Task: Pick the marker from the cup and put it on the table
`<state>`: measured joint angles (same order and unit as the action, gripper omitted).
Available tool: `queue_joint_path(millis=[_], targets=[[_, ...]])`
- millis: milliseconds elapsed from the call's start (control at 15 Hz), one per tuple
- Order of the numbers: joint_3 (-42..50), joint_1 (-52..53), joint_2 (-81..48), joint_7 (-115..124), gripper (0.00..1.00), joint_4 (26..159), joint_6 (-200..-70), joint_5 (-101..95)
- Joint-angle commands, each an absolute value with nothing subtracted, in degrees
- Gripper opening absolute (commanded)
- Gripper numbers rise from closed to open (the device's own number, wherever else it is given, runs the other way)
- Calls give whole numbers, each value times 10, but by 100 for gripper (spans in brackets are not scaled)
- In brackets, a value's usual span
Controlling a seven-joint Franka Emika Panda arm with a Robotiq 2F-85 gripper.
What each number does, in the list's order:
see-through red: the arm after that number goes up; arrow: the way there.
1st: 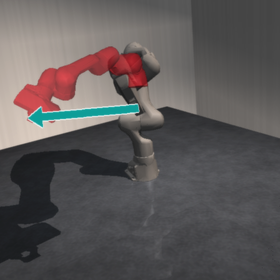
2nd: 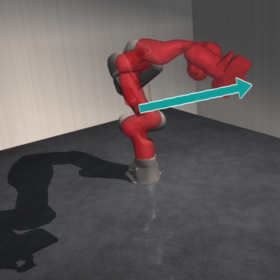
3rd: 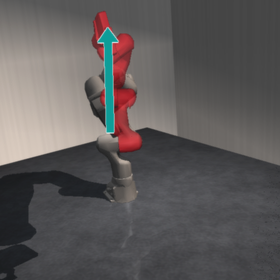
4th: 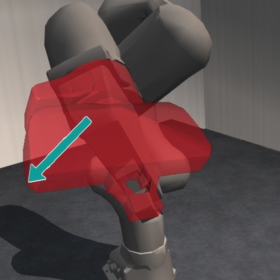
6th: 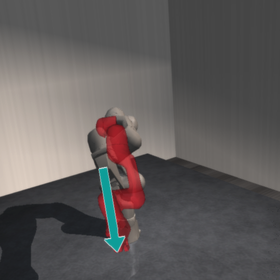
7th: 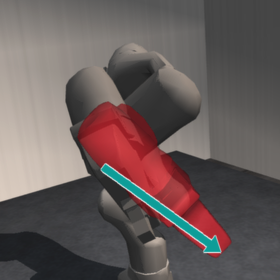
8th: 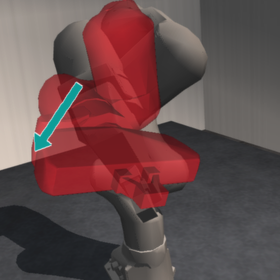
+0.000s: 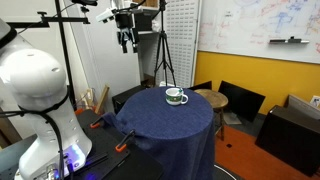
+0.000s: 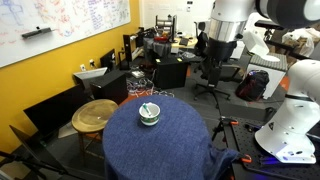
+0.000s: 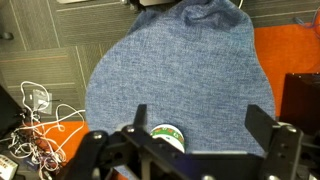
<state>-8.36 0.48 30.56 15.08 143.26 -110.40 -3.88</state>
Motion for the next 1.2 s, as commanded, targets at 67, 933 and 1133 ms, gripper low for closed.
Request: queue_joint_path(millis=[67,933,1133], targets=[[-73,-10,300,157,100,1433,-1187,-83],[-86,-154,160,353,100,1418,-1509,-230],[-84,-161,122,404,100,1408,-1527,-276]])
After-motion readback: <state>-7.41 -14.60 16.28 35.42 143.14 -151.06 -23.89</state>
